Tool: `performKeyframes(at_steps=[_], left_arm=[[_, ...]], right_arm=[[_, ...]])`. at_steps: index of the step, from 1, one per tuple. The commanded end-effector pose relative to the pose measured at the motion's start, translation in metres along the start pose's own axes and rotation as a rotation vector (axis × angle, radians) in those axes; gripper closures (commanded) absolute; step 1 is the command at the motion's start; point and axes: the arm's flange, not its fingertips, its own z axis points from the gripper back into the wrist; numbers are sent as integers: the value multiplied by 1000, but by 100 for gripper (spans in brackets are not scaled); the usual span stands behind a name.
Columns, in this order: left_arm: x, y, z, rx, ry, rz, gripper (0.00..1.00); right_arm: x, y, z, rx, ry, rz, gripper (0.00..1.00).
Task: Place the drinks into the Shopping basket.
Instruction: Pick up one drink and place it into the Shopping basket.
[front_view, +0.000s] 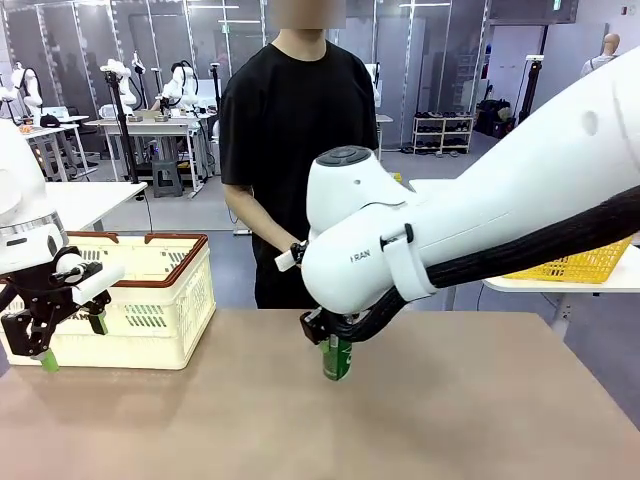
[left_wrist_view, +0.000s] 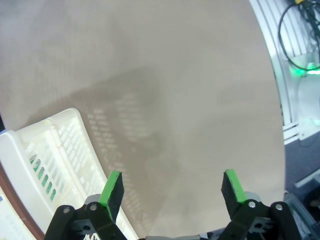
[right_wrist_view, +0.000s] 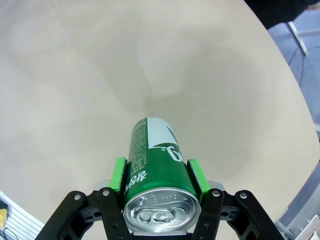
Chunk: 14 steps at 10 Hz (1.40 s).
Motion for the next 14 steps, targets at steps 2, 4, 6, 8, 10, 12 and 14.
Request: performKeyframes(at_steps=[2,4,6,8,10,12,14], left_arm=[[1,-3,3,-8,4,3,0],[1,-3,3,-8,4,3,0],[1,-3,3,-8,4,3,0],[1,-3,3,-8,4,3,0],[1,-3,3,-8,4,3,0],[1,-3,3,-8,4,3,0],[1,-3,3,-8,4,3,0]], right_arm=[[22,12,-14,8,0,-4,100],[28,13,-26,26,3,15,100],[29,16,-35,37,17,26,100],[32,18,-43,34,19,32,100],[32,20,-48,31,26,35,100],[32,20,-49,31,38,36,38],[30,19,-50,31,45,45,19]])
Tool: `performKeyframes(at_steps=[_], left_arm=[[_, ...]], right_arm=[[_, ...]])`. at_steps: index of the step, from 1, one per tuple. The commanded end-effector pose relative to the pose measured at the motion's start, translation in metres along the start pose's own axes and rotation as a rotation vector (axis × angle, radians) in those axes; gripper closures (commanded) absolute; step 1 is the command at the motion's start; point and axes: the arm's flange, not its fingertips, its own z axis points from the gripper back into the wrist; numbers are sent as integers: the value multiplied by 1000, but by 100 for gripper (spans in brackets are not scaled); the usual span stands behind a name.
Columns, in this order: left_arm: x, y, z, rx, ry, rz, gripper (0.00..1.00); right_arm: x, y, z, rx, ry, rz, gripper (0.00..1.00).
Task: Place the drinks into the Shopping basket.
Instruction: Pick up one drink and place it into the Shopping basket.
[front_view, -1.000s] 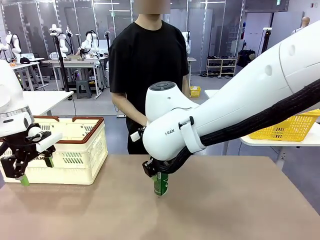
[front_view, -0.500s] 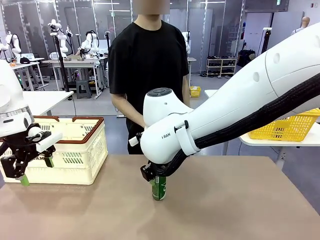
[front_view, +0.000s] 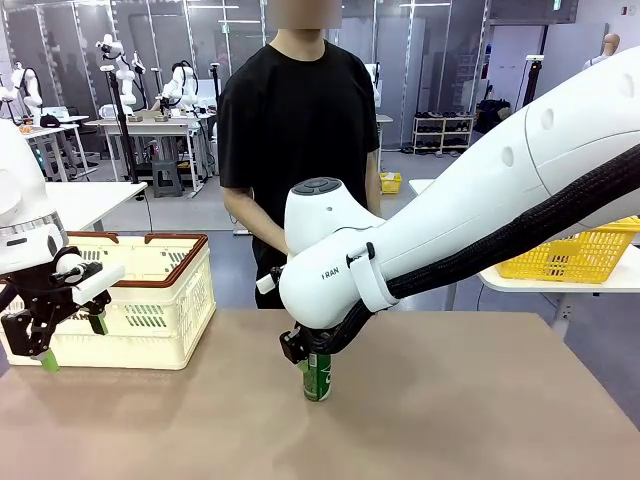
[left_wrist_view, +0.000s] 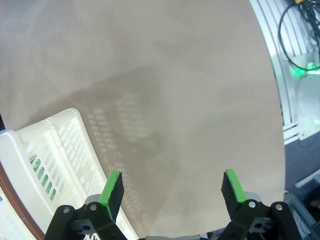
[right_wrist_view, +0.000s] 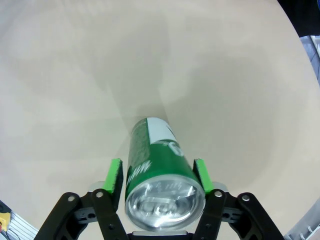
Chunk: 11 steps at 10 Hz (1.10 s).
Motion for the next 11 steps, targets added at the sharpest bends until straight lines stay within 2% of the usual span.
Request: performKeyframes(at_steps=[1,7,11], left_arm=[[1,-3,3,-8,4,3,0],[1,-3,3,-8,4,3,0],[1,-3,3,-8,4,3,0]], right_arm=[[4,-2,-1,-28,7,13,2],[-8,-2,15,-100,32,78,0],[-47,-11,51,-113,88,140,0]])
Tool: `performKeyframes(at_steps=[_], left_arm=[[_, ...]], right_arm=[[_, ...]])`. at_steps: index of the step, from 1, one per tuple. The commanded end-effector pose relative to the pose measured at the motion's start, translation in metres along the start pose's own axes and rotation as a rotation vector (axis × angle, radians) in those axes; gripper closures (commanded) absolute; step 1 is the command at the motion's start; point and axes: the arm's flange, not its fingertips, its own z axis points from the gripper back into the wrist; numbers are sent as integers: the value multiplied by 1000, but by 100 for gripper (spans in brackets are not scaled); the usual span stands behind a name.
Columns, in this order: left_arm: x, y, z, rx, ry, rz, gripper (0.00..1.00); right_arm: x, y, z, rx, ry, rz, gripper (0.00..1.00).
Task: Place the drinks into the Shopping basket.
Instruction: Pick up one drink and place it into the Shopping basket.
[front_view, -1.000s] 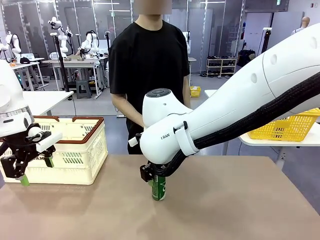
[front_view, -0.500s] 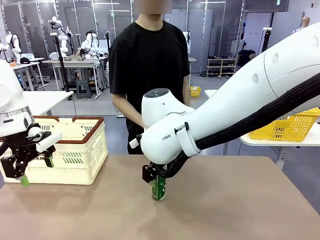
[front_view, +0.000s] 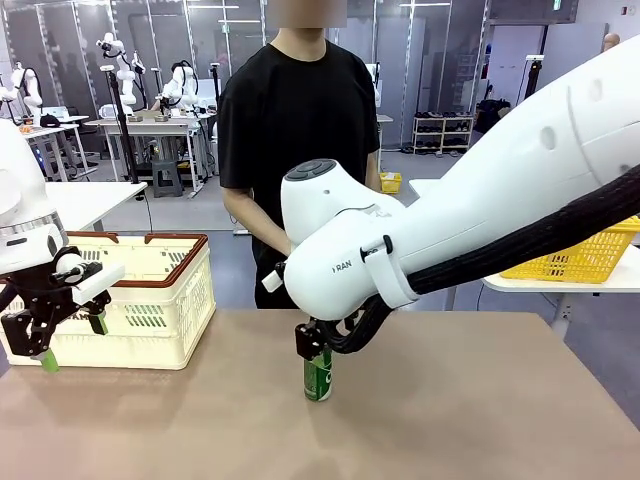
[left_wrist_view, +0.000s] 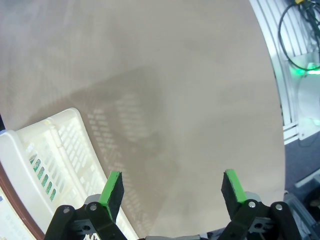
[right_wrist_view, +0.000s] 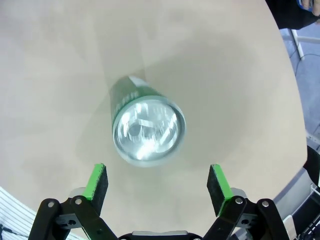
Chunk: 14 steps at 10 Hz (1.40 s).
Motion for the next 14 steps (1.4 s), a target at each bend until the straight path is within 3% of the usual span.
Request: performKeyframes(at_steps=[1,3,5,9,14], left_arm=[[1,-3,3,-8,4,3,0],[1,-3,3,-8,4,3,0],[1,-3,3,-8,4,3,0],[1,-3,3,-8,4,3,0],[1,-3,3,-8,4,3,0]], right_arm=[[-40,-21,21,9,7,43,0],[-77,-56,39,0,-25,10,0],[-126,-96,53,77,-59,-23,0],[-210,-177,48,239,-129,-246,0],[-226,-193,23,280,-185,-380,0]])
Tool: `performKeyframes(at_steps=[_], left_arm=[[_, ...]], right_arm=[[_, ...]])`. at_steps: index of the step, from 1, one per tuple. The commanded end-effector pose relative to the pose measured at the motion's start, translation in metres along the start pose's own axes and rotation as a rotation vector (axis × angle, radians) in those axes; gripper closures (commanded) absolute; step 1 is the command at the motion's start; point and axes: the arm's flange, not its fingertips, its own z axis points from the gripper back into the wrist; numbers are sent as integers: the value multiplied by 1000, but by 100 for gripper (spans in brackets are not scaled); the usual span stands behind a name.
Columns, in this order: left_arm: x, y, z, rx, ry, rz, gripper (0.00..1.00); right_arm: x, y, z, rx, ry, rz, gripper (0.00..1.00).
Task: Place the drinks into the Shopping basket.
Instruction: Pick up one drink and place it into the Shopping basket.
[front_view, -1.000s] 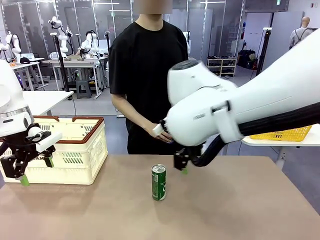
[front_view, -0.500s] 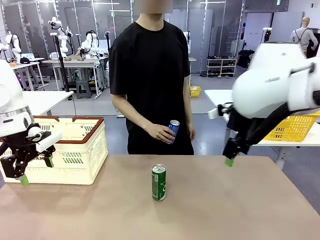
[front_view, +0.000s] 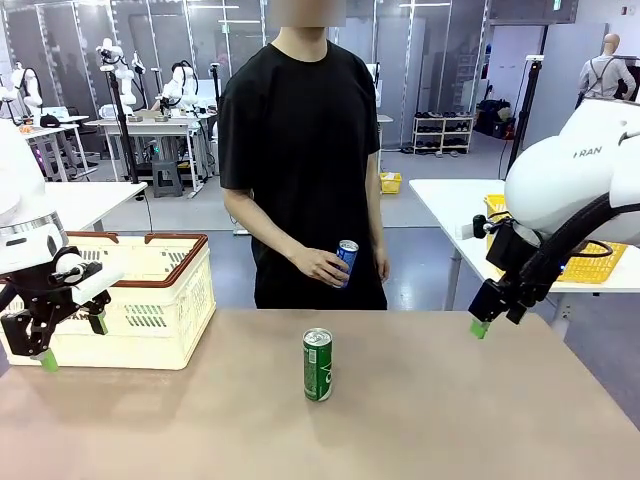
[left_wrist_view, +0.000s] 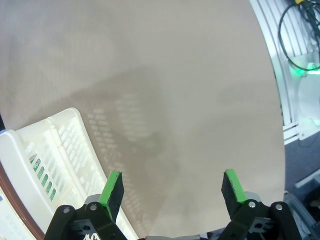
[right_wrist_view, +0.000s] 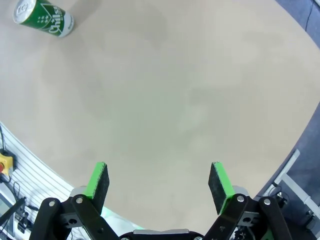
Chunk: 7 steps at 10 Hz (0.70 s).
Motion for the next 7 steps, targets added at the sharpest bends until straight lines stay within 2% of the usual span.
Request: performKeyframes(at_steps=[1,5,7], left_arm=[[1,-3,2,-8,5,2,0],[0,0,0,0,0,0,0],[28,-4,3,14,-27,-76,0]], right_arm=[[0,1,3,-6,17,15,0],[0,1,3,-6,17,15,0],[0,1,3,-6,17,15,0]])
